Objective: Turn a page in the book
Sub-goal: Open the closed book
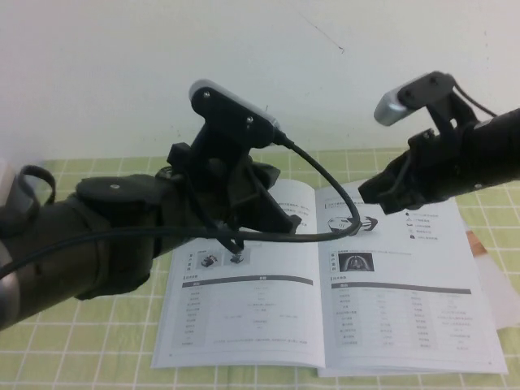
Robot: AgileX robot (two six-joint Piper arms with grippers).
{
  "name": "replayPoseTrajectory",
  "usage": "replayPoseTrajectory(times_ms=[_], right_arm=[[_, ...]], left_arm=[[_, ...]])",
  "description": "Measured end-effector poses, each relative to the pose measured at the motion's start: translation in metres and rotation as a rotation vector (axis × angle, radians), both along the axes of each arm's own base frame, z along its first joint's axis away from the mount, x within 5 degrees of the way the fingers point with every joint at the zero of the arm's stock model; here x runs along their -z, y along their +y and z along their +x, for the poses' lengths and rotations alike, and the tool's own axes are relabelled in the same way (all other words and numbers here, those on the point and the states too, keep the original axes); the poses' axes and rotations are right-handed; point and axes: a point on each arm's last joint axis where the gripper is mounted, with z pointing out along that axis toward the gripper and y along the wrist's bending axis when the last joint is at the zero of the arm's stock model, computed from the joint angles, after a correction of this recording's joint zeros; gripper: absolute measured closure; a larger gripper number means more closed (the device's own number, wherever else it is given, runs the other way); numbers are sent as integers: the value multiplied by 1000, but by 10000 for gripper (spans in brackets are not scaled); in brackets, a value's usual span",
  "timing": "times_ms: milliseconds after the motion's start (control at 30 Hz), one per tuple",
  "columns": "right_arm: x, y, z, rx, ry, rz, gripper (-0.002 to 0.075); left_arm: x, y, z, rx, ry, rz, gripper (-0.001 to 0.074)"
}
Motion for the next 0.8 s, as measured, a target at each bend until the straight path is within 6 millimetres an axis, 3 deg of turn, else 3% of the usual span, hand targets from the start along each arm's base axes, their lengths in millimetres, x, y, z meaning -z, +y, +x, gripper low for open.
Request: replayPoseTrajectory(times_ms=[200,333,567,800], right_arm=[[-58,-3,-31,-37,-226,124,728],[-78,-14,-61,-18,-365,149,728],[-94,-37,-127,27,-624,224,728],[-89,-53,-173,52,-742,242,728]], left_arm=[[-34,26,-35,-9,-90,-58,738],[-51,51,-66,-35,-148,-100,738],[-62,93,-119,-78,-228,-204,738],[-38,130,-156,-175,-261,-223,738]])
